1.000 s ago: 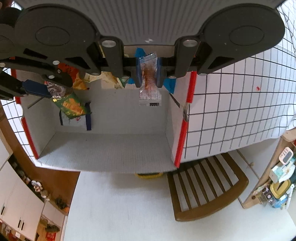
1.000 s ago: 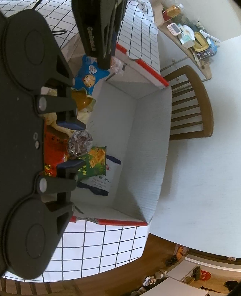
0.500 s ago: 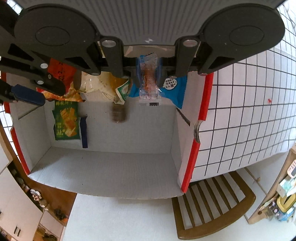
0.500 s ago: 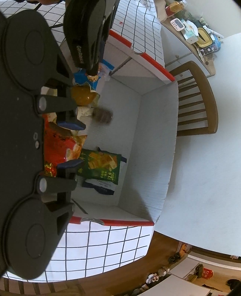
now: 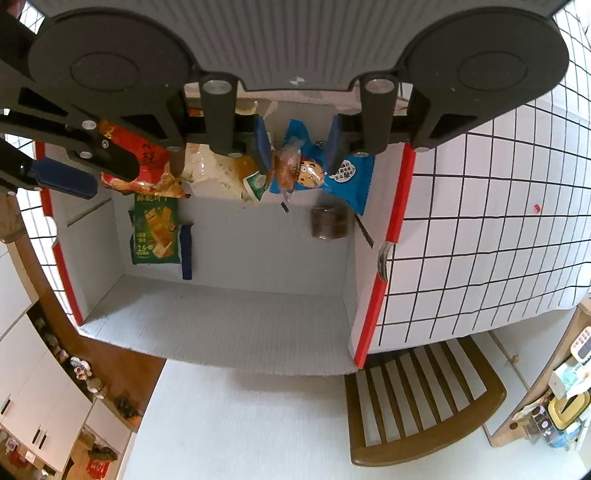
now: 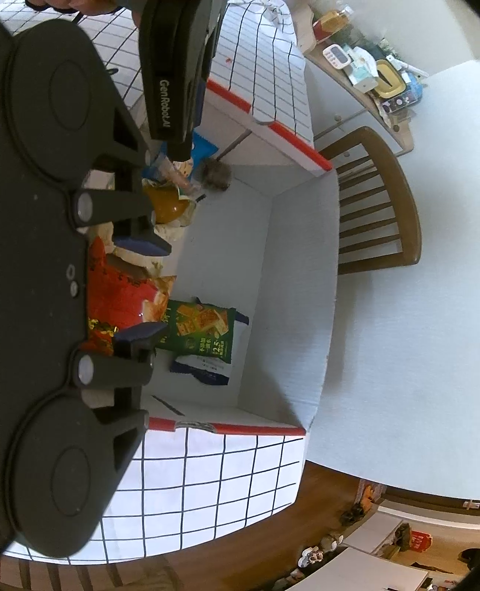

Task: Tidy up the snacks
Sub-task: 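Withdraw both grippers from the box toward the Oreo bag pile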

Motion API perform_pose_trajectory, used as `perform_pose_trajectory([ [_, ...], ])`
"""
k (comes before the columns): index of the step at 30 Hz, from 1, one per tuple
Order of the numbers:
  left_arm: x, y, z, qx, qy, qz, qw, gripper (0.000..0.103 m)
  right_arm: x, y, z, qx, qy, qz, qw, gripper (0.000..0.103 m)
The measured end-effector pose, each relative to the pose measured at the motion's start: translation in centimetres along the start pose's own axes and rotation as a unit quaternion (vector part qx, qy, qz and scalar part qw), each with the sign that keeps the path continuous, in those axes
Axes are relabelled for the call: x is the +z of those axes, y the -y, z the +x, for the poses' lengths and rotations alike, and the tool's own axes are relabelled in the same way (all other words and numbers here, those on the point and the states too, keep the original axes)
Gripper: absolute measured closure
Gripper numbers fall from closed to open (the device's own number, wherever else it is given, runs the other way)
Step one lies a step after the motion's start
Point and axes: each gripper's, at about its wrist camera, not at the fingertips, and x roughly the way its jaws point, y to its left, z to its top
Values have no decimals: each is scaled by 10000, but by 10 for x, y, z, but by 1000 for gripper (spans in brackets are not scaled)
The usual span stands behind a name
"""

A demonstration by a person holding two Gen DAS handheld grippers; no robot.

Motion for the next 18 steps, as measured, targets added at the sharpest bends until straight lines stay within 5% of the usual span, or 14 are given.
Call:
perform_pose_trajectory([
  [3,-2,-1,-11,-15,137,-16,9999,44,-1,-1,-8,39,64,8,10000,60],
  [18,-21,-8,-66,-215,608,-38,9979,44,-12,-11,-60,216,518,-66,9984,40],
])
